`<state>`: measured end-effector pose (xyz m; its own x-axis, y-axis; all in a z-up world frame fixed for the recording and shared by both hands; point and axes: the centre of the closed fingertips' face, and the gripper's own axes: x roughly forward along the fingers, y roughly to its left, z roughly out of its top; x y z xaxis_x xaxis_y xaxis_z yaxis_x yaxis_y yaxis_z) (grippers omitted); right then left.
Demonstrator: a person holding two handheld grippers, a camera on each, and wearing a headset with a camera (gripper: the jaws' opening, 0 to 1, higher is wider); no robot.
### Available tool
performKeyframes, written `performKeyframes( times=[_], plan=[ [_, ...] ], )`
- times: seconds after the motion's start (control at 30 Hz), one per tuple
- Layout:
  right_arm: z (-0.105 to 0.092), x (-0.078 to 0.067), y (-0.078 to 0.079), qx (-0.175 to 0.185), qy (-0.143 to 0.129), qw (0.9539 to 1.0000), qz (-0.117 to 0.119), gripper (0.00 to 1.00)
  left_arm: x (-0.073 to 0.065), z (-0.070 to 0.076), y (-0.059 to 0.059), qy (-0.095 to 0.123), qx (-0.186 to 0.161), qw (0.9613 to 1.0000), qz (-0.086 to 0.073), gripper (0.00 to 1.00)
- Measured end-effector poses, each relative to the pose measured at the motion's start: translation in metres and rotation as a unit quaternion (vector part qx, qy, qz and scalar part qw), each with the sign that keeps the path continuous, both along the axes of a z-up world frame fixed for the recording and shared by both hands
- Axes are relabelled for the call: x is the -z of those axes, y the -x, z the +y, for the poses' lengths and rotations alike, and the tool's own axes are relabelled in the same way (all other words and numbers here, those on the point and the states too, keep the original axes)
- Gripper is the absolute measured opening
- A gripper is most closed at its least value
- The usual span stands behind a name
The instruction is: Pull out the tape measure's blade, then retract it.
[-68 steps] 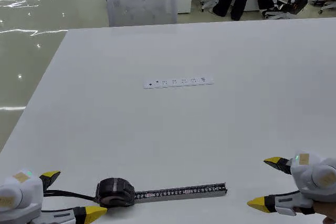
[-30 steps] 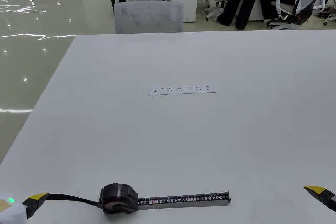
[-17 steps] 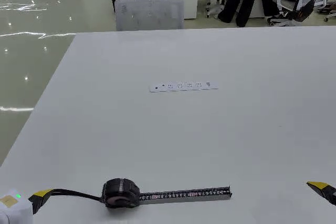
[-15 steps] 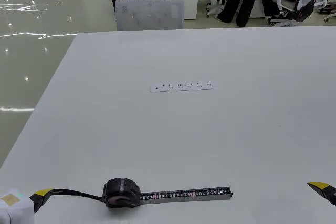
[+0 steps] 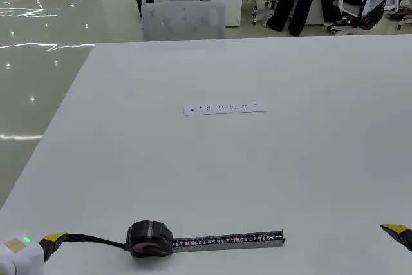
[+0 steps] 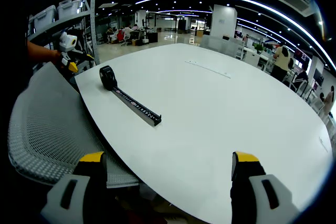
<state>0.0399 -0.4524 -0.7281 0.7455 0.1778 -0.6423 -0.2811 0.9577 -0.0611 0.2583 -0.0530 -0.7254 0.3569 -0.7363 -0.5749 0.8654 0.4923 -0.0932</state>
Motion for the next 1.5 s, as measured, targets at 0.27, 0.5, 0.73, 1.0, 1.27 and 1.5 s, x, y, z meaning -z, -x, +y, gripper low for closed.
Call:
performKeyframes(
  times=[0.27,0.5,0.73,1.0,1.27,1.5],
  plan=[
    [0.002,-0.002,-0.002,-0.006,0.001,1.0000,0.000,1.00,0.000,-0.001,0.000,0.001,-0.002,1.0000,-0.001,1.00],
    [0.000,-0.003,-0.001,-0.006,0.001,1.0000,-0.001,1.00,0.000,-0.002,-0.002,0.002,-0.008,1.0000,0.000,1.00],
    [0.002,-0.004,-0.002,-0.014,0.003,0.9999,-0.001,1.00,0.001,-0.009,0.003,-0.006,-0.004,1.0000,0.002,1.00],
    [0.003,-0.010,-0.008,-0.025,0.008,0.9996,-0.003,1.00,-0.010,-0.041,0.006,0.015,-0.032,0.9992,0.021,0.98],
    [0.009,-0.015,-0.017,-0.053,0.021,0.9983,0.001,1.00,-0.009,-0.063,0.002,0.000,-0.055,0.9977,0.039,1.00],
    [0.017,-0.011,-0.024,-0.093,0.025,0.9951,0.025,1.00,0.001,-0.079,-0.004,-0.033,-0.089,0.9939,0.057,1.00]
  ],
)
